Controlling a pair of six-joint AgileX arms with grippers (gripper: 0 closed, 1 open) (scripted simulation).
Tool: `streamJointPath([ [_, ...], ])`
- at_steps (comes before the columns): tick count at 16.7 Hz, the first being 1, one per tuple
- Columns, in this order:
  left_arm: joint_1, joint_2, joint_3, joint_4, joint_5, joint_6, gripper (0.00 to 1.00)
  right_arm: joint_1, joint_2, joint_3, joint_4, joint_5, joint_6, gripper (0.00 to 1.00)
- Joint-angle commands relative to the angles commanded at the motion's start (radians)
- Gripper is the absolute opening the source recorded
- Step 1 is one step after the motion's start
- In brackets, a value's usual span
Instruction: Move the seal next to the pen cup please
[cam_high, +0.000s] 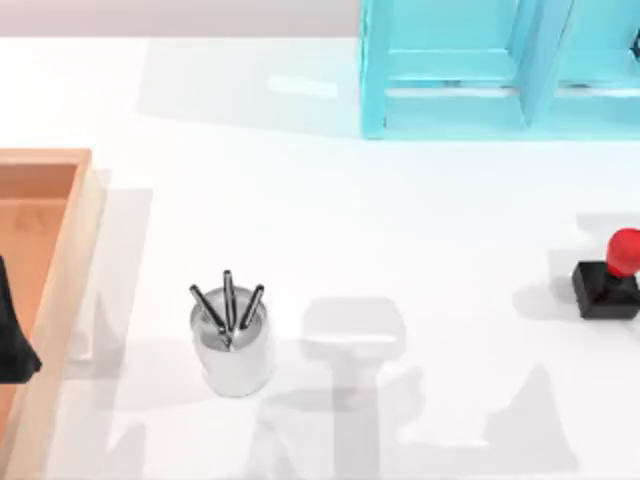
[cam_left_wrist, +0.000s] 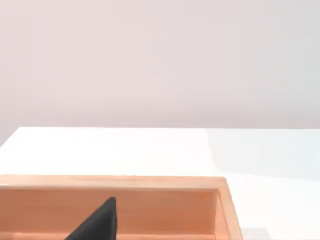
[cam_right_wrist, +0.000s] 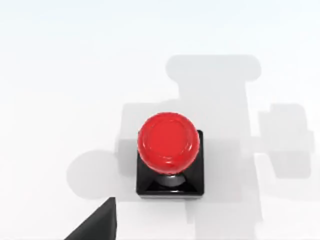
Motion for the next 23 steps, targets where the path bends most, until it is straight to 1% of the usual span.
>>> streamJointPath([
  [4,0.000,0.000,0.000,0.000,0.000,0.000,1.00,0.027,0.363,0.306,-0.266,-0.001,0.029,1.00],
  [7,0.000,0.000,0.000,0.000,0.000,0.000,1.00,0.045,0.599,0.509,-0.428,-0.002,0.047,1.00],
  [10,0.000,0.000,0.000,0.000,0.000,0.000,1.00,0.058,0.767,0.665,-0.546,-0.002,0.061,1.00],
  [12,0.000,0.000,0.000,0.000,0.000,0.000,1.00,0.064,0.840,0.735,-0.595,-0.002,0.066,1.00],
  [14,0.000,0.000,0.000,0.000,0.000,0.000,1.00,0.066,0.875,0.770,-0.620,-0.002,0.069,1.00],
  [20,0.000,0.000,0.000,0.000,0.000,0.000,1.00,0.062,0.877,0.768,-0.617,-0.002,0.068,1.00],
  [23,0.000,0.000,0.000,0.000,0.000,0.000,1.00,0.065,0.892,0.705,-0.547,-0.002,0.068,1.00],
])
